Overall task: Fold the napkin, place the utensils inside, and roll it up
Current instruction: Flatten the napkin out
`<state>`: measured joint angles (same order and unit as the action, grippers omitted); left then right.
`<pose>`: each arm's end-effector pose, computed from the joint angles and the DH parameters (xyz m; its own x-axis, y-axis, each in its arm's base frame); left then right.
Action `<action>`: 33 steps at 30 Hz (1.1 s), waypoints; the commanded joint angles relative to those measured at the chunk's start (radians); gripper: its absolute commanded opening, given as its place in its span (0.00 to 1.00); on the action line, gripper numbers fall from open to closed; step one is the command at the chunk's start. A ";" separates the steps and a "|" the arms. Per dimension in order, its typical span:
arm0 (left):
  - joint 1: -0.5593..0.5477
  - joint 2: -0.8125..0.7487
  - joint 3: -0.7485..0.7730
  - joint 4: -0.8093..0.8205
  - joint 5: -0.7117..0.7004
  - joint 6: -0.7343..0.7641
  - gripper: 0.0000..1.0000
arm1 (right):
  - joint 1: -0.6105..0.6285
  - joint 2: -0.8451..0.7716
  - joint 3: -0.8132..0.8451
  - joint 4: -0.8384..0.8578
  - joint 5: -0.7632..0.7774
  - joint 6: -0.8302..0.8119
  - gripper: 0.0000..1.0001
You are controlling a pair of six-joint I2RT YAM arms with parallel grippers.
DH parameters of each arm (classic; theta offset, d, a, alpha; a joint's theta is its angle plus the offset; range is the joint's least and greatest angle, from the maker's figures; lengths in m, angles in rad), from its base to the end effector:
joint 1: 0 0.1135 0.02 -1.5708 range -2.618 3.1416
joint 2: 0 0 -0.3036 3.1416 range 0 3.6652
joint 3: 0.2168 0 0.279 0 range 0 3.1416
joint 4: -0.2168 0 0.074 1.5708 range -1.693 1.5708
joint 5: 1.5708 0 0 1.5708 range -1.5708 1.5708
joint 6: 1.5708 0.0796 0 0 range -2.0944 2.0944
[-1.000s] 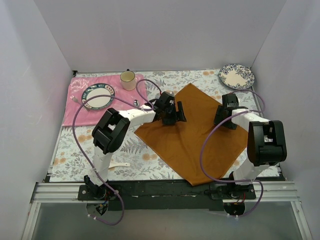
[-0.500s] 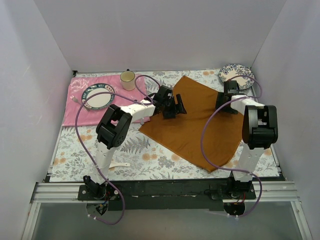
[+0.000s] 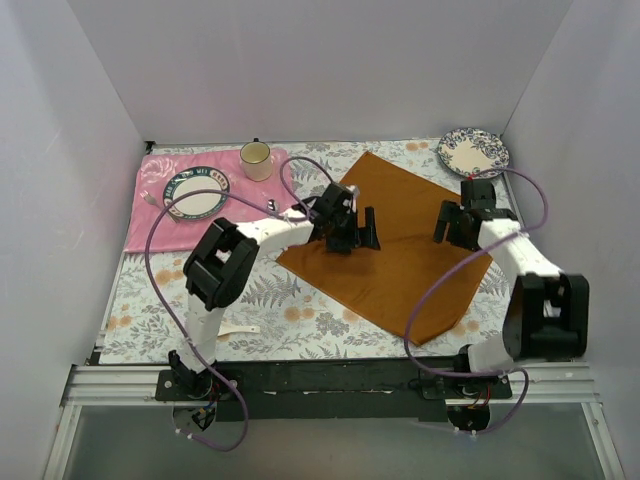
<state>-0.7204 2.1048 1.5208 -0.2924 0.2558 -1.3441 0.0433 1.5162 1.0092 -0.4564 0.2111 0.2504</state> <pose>0.3862 -0.3658 0.1586 -0.8703 -0.4905 0.0456 -0.3919 0.6334 -0.6673 0.3578 -0.0012 0.2121 -0.7757 0.2089 -0.5956 0.2780 0.9602 -0.0253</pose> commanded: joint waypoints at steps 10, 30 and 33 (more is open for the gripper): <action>-0.534 -0.266 -0.288 0.177 -0.182 0.364 0.63 | -0.034 -0.453 -0.124 -0.192 -0.048 0.069 0.86; -0.642 -0.081 -0.094 0.133 -0.484 0.421 0.29 | -0.034 -0.536 -0.115 -0.200 -0.036 0.015 0.86; -0.619 -0.086 -0.065 0.107 -0.504 0.412 0.10 | -0.034 -0.519 -0.130 -0.192 -0.048 0.010 0.86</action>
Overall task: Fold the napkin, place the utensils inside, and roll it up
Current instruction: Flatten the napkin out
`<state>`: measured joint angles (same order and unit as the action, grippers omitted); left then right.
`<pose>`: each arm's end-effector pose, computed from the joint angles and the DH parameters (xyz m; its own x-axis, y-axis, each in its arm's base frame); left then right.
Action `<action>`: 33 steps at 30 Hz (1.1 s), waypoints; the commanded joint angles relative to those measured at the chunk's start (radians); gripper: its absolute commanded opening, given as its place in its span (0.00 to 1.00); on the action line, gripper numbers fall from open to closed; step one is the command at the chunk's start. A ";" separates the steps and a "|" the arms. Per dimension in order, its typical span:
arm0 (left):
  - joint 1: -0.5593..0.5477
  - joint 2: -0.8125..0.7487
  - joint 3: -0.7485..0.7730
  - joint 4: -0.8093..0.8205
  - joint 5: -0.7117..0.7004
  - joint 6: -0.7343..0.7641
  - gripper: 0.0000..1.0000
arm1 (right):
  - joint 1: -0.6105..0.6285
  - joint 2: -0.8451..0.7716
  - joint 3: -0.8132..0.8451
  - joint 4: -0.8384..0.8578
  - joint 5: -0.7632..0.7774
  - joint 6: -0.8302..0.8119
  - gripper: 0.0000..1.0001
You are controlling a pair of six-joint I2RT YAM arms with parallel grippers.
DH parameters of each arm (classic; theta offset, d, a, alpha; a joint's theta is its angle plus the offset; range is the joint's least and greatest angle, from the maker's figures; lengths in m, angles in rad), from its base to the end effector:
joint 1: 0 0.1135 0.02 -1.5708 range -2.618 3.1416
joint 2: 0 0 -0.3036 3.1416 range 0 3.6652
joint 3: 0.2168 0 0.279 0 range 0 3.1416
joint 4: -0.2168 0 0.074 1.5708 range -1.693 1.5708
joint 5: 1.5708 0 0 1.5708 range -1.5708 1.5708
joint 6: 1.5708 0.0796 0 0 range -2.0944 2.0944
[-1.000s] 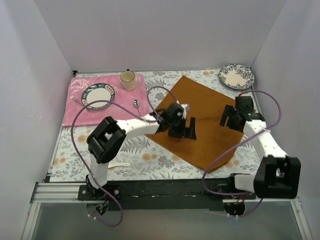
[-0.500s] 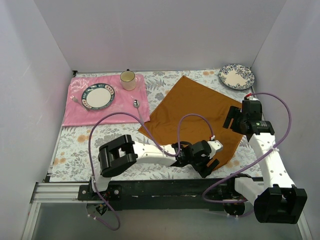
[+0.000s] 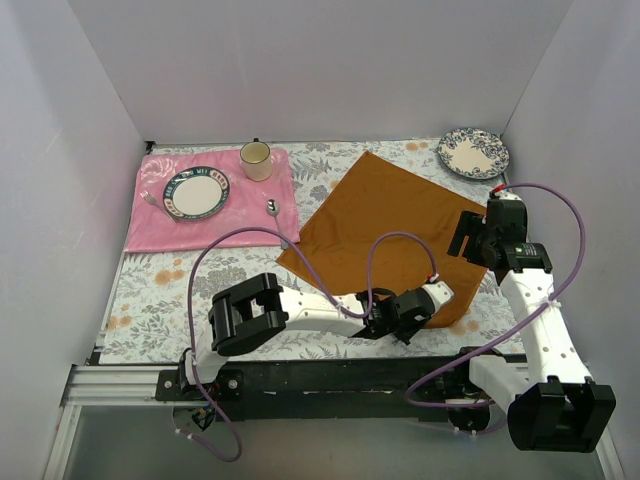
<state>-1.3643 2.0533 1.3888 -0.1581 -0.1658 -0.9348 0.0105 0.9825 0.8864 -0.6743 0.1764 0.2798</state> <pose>0.1187 -0.5025 0.1499 -0.8473 0.1750 -0.5014 0.4388 0.7625 -0.4755 0.2380 -0.0115 0.2935 -0.6374 0.2652 -0.7235 0.3034 0.9494 0.0807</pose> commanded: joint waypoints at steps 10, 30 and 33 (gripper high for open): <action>0.179 -0.045 0.117 -0.122 0.109 -0.127 0.19 | -0.001 0.045 -0.018 0.038 -0.031 -0.028 0.85; 0.171 -0.111 0.061 -0.069 0.360 -0.219 0.49 | -0.001 0.068 -0.018 0.039 -0.112 -0.028 0.85; 0.169 -0.079 0.064 -0.069 0.255 -0.176 0.47 | -0.001 0.059 -0.003 0.027 -0.077 -0.033 0.85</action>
<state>-1.1976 1.9411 1.4281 -0.2237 0.2108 -1.1481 0.0105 1.0607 0.8661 -0.6590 0.0757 0.2546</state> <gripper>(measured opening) 0.477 0.849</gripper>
